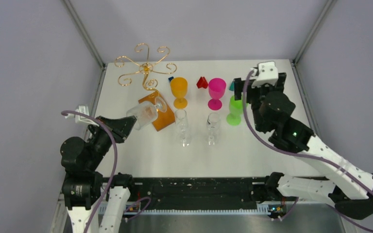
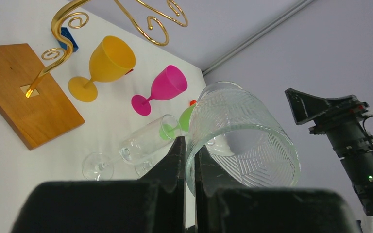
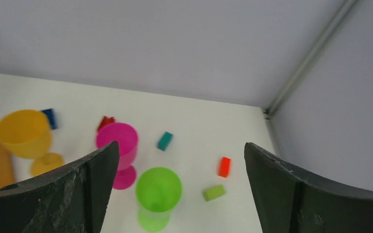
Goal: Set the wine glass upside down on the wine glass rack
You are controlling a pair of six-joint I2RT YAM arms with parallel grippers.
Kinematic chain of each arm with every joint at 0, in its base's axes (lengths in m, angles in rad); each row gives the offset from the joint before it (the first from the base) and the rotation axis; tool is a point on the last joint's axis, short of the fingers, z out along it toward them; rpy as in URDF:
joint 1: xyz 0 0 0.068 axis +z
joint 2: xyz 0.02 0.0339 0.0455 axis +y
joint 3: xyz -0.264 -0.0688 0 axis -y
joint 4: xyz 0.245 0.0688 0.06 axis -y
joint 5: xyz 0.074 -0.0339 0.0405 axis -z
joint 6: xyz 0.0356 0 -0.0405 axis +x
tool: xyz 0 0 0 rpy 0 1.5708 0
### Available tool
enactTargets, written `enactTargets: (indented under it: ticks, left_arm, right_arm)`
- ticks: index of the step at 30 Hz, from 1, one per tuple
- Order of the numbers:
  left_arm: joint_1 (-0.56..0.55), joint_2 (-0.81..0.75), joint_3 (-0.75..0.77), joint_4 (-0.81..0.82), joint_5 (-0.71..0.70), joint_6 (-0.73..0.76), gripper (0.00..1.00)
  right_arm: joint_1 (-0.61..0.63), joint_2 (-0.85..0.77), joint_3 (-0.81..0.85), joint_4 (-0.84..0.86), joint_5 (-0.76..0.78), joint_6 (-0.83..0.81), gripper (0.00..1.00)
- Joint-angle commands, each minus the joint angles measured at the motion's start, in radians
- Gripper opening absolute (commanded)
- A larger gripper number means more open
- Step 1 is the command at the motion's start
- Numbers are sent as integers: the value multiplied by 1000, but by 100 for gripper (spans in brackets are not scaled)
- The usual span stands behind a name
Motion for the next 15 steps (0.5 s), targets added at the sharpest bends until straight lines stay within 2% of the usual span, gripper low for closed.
enactTargets:
  ticks: [1,4,9,15]
  left_arm:
    - [-3,-21,50,115,25,-13,0]
    - [-3,-24,48,135,29,-21,0]
    - [-3,-26,27,181,42,-39,0]
    - [-3,-24,18,208,49,-50,0]
  right_arm:
    - [10,-104,55,-151,-346,393,99]
    - [10,-94,84,-193,-490,517,99]
    - [10,58,241,-320,-729,621,99]
    - [7,92,254,-326,-752,667,99]
